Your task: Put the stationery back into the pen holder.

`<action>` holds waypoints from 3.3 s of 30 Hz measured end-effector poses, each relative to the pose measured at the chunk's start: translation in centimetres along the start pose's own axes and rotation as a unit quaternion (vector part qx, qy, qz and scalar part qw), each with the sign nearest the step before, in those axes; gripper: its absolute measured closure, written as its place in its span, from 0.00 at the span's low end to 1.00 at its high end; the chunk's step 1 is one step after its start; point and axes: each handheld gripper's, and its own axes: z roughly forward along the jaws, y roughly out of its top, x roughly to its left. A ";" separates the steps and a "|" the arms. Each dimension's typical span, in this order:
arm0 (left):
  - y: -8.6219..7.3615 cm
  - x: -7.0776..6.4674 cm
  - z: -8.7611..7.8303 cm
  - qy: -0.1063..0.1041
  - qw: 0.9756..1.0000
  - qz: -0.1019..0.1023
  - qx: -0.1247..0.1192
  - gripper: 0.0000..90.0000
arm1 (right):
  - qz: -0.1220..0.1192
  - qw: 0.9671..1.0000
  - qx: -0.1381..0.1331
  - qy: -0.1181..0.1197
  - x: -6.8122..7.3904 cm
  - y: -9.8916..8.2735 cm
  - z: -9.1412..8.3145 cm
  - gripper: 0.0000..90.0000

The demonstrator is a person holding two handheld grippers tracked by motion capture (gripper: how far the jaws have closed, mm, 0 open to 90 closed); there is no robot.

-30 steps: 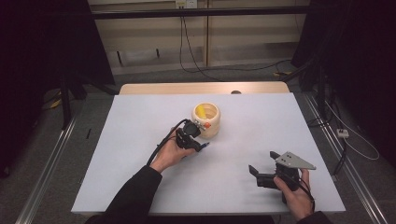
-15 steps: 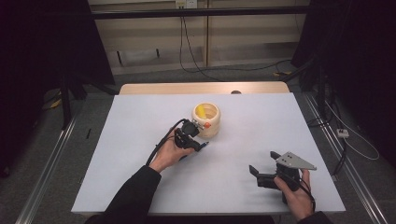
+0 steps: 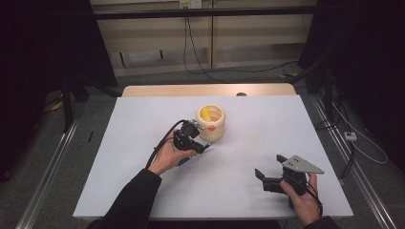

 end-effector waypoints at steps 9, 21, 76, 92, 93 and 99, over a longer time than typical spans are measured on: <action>0.0 -0.2 -1.5 -0.010 1.000 0.004 -0.029 0.89 | 0.000 1.000 0.000 0.000 0.0 0.0 0.0 0.04; 0.2 -1.0 -2.5 -0.010 0.998 0.012 -0.062 0.89 | 0.000 1.000 0.000 0.001 0.0 0.0 0.0 0.05; 2.0 -1.4 -7.2 0.021 0.964 0.014 -0.264 0.89 | 0.000 1.000 -0.001 0.005 0.0 0.1 0.1 0.05; 4.4 0.3 -8.5 0.017 0.951 -0.005 -0.308 0.89 | 0.001 1.000 -0.001 0.004 0.0 0.1 0.1 0.05; 4.5 0.4 -8.6 0.018 0.949 -0.011 -0.314 0.89 | 0.001 1.000 -0.002 0.003 0.0 0.1 0.0 0.05; 5.2 1.2 -8.7 0.030 0.946 -0.022 -0.323 0.89 | 0.001 1.000 -0.002 0.004 0.0 0.0 0.0 0.05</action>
